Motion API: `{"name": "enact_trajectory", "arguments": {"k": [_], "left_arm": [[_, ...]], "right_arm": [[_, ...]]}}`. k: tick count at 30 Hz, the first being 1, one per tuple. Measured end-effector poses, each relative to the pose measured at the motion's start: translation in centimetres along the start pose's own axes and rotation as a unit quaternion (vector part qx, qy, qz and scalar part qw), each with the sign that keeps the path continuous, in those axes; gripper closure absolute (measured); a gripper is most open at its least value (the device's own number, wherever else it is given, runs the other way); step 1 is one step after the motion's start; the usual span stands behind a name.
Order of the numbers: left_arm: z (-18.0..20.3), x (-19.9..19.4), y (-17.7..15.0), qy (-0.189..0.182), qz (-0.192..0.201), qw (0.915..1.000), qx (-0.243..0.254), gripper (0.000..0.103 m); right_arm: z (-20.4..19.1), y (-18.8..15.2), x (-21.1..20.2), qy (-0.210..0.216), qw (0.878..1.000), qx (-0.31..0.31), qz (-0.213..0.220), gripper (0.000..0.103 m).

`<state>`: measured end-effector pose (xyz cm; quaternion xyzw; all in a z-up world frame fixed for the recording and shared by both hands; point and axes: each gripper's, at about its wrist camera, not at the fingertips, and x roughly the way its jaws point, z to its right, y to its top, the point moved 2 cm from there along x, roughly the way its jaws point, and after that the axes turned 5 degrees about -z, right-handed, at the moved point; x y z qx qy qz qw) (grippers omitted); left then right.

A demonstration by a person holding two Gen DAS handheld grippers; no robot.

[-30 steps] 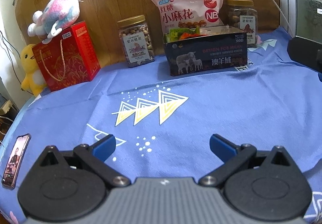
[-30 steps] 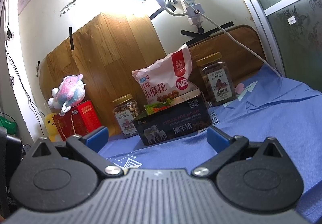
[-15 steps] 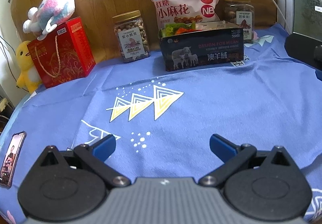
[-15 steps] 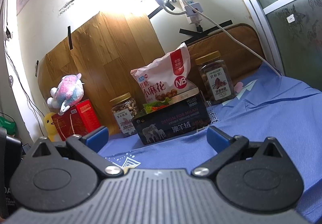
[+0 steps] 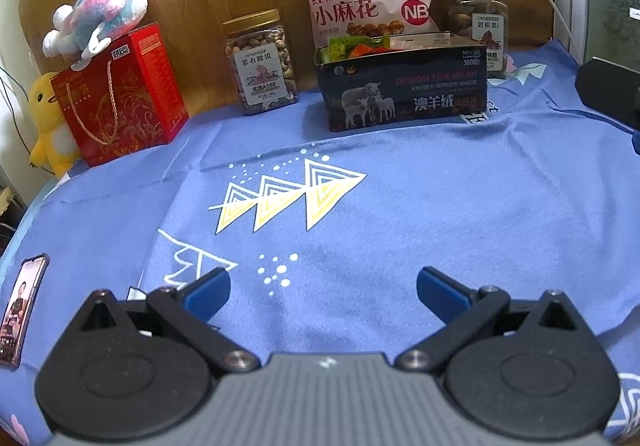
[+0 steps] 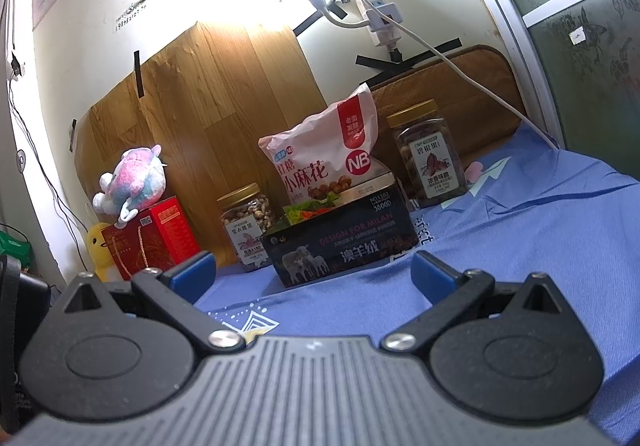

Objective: Organize snacks

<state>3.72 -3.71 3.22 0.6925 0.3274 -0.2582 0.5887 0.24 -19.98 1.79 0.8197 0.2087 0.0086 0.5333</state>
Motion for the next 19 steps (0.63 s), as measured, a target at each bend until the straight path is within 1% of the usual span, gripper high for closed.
{"name": "enact_trajectory", "arguments": {"k": [12, 14, 19], "left_arm": [[-0.2, 0.0, 0.2, 0.011, 0.006, 0.9999, -0.005, 0.0], [-0.2, -0.2, 0.3, 0.007, 0.012, 0.9999, -0.005, 0.0], [-0.1, -0.2, 1.3, -0.016, 0.019, 0.9997, -0.005, 0.0]], "right_arm": [[0.2, 0.0, 0.1, 0.0, 1.0, 0.001, 0.0, 0.0], [0.1, 0.1, 0.1, 0.0, 1.0, 0.001, 0.0, 0.0], [0.2, 0.0, 0.1, 0.0, 1.0, -0.002, -0.001, 0.0]]}}
